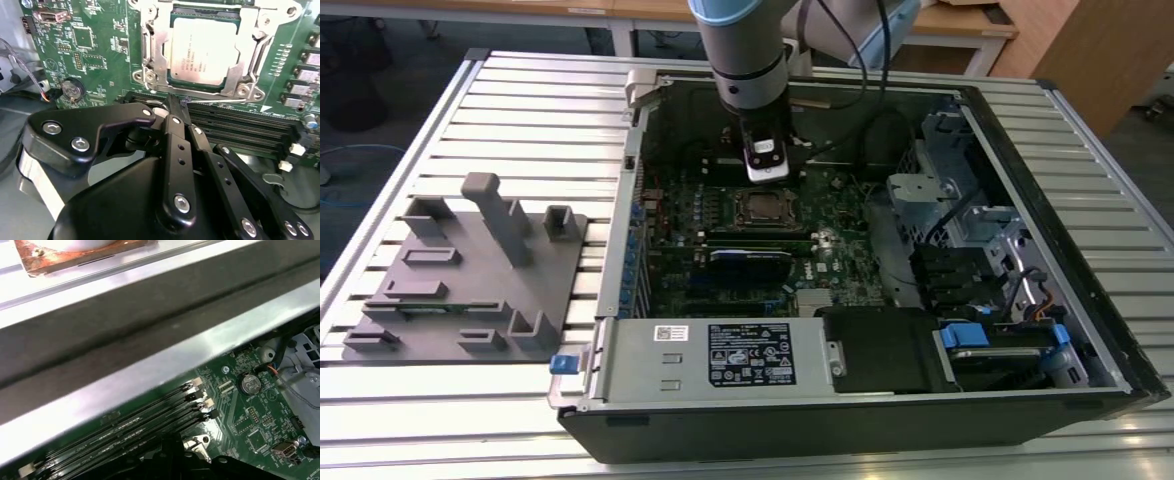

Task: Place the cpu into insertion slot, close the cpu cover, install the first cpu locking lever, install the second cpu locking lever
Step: 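Install the first cpu locking lever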

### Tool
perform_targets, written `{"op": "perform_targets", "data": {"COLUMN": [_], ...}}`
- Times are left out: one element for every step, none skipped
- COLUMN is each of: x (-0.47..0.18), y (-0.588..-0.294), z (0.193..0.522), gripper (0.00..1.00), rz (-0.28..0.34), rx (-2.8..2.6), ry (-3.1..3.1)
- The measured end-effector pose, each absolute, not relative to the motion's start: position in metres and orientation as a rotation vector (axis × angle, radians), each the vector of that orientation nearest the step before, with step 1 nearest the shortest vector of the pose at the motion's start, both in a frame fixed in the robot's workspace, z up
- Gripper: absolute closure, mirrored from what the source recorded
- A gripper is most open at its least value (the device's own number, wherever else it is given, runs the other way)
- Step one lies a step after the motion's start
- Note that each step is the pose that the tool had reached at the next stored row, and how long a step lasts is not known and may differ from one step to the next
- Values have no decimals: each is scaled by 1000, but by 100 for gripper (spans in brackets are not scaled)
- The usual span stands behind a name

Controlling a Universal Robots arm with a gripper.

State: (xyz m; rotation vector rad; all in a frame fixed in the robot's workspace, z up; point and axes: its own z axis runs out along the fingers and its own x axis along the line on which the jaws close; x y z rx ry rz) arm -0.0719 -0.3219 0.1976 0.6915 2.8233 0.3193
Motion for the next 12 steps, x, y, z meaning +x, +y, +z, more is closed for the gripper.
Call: {"op": "perform_targets", "data": {"x": [-71,-71,-70,-70,-70,-70,-70,-70,-70,-70,-70,-70], "y": [-322,-321,-321,-321,-320,-319,-318,-318,-317,-316,-316,-315], "z": [198,197,197,197,197,197,197,197,197,197,197,197], "gripper": [90,90,90,90,90,90,90,90,90,90,90,90], "rz": [318,317,317,316,316,315,315,315,314,314,313,312], "rx": [695,697,699,700,702,705,707,710,712,714,716,717], "ry": [2822,2822,2821,2820,2820,2819,2818,2818,2817,2816,2815,2815]}}
